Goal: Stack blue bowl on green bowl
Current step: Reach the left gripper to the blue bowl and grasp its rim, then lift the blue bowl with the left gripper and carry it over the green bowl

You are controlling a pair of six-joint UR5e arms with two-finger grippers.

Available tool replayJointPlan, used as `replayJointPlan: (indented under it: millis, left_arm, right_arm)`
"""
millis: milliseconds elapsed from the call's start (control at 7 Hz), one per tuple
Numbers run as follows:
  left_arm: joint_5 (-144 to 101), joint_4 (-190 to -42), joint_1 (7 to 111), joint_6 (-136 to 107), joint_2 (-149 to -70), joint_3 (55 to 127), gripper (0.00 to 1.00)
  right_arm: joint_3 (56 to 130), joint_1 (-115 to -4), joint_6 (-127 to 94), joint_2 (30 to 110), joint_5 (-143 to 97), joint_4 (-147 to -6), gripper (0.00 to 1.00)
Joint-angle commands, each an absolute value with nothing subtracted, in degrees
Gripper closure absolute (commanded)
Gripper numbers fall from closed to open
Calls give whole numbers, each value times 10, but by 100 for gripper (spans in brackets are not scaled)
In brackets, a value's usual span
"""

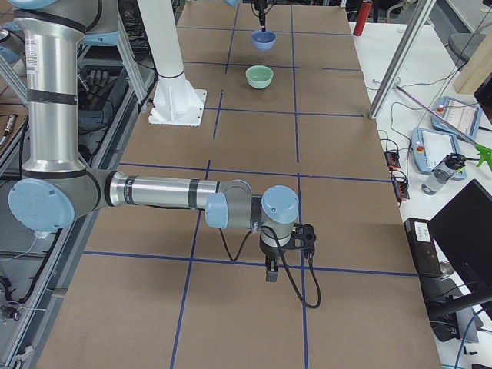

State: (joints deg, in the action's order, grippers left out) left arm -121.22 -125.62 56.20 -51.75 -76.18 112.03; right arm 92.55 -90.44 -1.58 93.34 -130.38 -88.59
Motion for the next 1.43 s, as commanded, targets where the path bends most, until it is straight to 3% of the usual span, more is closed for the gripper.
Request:
replayJointPlan:
  millis: [0,143,429,1286]
  left_arm:
    - [-1210,-991,578,-566,-864,1248,100]
    - [-1209,-937,545,-651,-946,1251,100]
    - [-1167,-936,440,-793,-1010,1238,100]
    - [-1101,-1001,341,-893,-1028,1150,100]
  right_arm:
    - [925,-904,-16,933,-1303,-886,0]
    - [925,-904,-16,933,-1303,-886,0]
    - [925,-904,-16,933,-1304,-886,0]
    - [925,-904,-16,933,-1303,-886,0]
